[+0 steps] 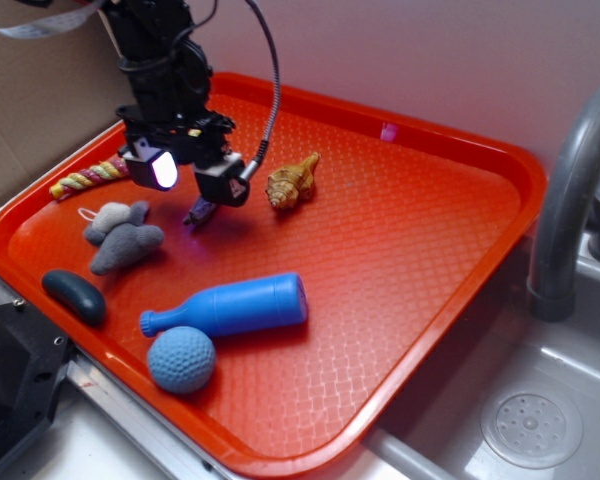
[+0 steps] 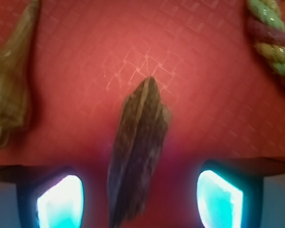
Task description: Grab the wood chip.
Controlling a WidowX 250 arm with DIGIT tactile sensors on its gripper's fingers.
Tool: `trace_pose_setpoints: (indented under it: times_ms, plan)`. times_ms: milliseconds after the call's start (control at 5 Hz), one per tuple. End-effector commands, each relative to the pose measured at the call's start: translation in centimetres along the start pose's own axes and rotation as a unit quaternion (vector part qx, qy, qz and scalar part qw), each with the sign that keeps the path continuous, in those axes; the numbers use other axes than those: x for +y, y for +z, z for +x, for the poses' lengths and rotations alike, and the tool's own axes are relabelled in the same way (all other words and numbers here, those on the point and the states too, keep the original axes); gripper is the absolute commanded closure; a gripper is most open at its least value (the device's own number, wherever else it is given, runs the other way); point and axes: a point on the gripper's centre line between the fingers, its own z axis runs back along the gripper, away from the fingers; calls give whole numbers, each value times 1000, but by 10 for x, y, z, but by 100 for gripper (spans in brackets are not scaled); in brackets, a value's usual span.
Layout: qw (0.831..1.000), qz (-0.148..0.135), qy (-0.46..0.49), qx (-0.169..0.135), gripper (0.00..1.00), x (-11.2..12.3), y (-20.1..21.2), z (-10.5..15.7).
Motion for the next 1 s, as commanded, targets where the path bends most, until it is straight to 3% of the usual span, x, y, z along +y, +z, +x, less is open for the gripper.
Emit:
trace_pose_setpoints:
  times_ms: [0, 600, 800]
  plan:
    - [1000, -6, -13, -17, 0, 13, -10, 20]
    - [999, -15, -34, -5, 1, 22, -25, 20]
    - [999, -17, -29, -4, 100, 23, -24, 20]
